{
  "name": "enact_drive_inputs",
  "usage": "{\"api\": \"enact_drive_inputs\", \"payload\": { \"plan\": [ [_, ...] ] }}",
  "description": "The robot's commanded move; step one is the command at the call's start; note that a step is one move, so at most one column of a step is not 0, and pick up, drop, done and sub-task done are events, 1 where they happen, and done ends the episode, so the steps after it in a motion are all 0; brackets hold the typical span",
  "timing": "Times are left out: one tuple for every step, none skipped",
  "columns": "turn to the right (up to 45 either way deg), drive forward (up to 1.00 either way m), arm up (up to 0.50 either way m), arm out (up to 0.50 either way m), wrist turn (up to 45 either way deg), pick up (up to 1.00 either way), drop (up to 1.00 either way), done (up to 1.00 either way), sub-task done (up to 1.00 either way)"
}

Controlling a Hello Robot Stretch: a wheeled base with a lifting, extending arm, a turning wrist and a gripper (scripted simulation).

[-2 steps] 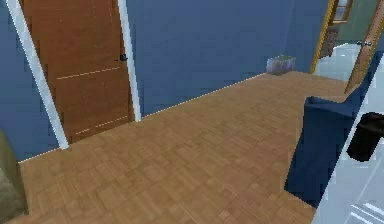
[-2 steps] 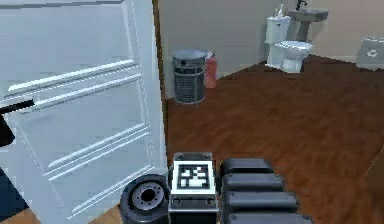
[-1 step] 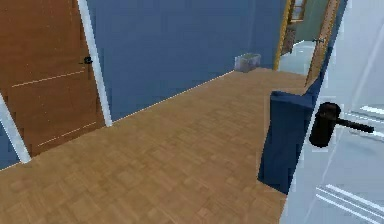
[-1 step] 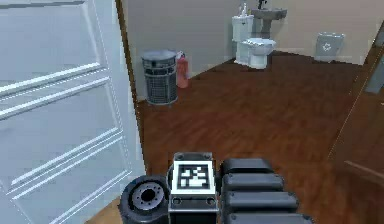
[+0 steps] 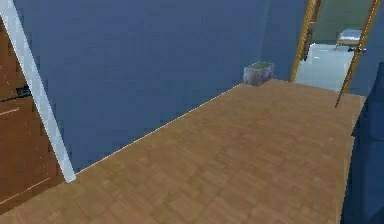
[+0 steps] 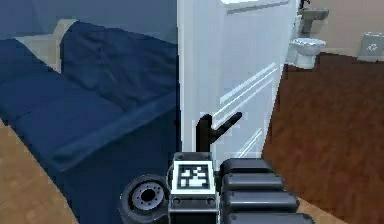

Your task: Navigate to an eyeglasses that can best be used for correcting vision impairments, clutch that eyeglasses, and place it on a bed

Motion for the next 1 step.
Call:
{"api": "enact_drive_inputs", "payload": {
  "plan": [
    [0.0,0.6,0.0,0.0,0.0,0.0,0.0,0.0,0.0]
  ]
}}
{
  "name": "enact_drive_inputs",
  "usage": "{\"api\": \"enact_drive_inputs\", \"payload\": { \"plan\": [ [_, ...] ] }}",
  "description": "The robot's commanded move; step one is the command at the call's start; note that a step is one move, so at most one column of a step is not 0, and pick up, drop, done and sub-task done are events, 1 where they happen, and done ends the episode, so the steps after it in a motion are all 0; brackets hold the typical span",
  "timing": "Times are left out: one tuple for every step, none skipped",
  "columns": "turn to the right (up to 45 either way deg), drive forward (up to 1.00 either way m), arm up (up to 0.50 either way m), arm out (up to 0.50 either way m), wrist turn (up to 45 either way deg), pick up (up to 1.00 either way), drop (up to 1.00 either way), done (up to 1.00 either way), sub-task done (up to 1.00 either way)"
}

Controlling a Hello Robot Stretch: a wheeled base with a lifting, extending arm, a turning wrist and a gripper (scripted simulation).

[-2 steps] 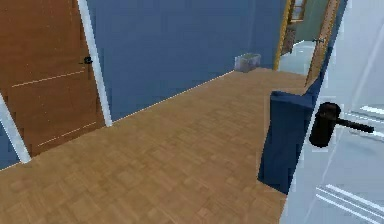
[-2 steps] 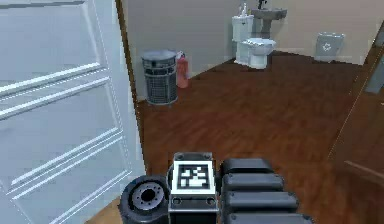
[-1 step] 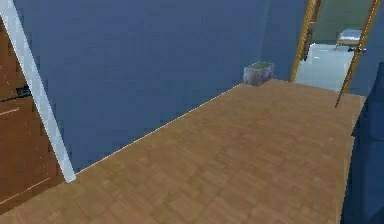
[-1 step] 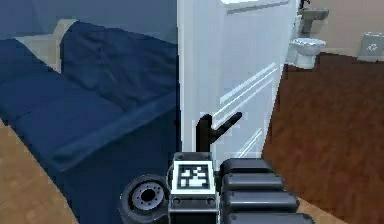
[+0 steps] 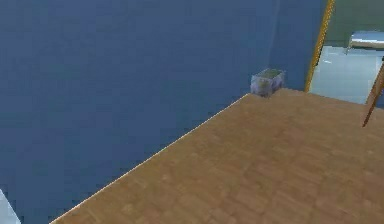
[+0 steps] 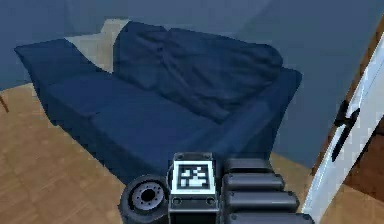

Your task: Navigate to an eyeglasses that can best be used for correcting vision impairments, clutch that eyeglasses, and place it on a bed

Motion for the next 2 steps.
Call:
{"api": "enact_drive_inputs", "payload": {
  "plan": [
    [36.0,0.0,0.0,0.0,0.0,0.0,0.0,0.0,0.0],
    [0.0,1.0,0.0,0.0,0.0,0.0,0.0,0.0,0.0]
  ]
}}
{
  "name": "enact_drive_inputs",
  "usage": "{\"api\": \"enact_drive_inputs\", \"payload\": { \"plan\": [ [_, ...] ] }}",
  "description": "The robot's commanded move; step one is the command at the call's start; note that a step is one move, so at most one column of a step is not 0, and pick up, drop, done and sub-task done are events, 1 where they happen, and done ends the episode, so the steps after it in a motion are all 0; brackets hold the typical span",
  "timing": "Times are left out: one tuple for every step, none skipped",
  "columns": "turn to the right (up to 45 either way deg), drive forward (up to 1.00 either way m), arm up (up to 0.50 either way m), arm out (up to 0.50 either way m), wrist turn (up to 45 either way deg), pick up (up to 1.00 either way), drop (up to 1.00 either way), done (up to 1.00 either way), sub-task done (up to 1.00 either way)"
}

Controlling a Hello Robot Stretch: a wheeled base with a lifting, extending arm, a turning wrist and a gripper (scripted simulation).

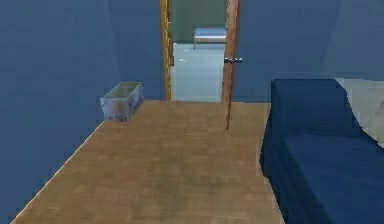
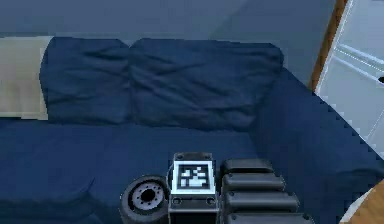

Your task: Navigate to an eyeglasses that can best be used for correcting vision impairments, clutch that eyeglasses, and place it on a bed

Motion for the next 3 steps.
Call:
{"api": "enact_drive_inputs", "payload": {
  "plan": [
    [0.0,1.0,0.0,0.0,0.0,0.0,0.0,0.0,0.0],
    [0.0,1.0,0.0,0.0,0.0,0.0,0.0,0.0,0.0],
    [0.0,0.25,0.0,0.0,0.0,0.0,0.0,0.0,0.0]
  ]
}}
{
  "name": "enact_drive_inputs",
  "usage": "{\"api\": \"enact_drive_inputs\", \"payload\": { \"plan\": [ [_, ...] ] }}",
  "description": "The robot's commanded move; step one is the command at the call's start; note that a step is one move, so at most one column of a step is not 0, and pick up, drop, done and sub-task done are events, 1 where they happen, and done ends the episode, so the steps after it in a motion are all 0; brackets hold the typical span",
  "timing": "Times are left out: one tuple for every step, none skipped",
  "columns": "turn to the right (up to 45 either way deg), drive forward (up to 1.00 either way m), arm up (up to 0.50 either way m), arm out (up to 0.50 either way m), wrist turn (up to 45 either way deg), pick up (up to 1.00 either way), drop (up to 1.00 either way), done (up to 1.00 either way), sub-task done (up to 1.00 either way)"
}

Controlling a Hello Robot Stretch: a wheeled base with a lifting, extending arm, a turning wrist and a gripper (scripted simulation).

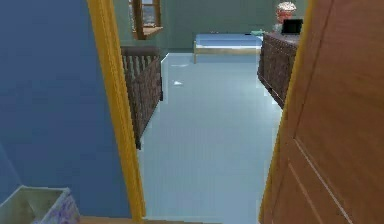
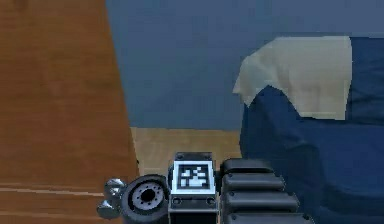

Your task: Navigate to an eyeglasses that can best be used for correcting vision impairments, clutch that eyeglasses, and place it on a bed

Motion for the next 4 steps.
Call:
{"api": "enact_drive_inputs", "payload": {
  "plan": [
    [0.0,0.4,0.0,0.0,0.0,0.0,0.0,0.0,0.0],
    [9.0,0.0,0.0,0.0,0.0,0.0,0.0,0.0,0.0],
    [0.0,0.9,0.0,0.0,0.0,0.0,0.0,0.0,0.0],
    [42.0,0.0,0.0,0.0,0.0,0.0,0.0,0.0,0.0]
  ]
}}
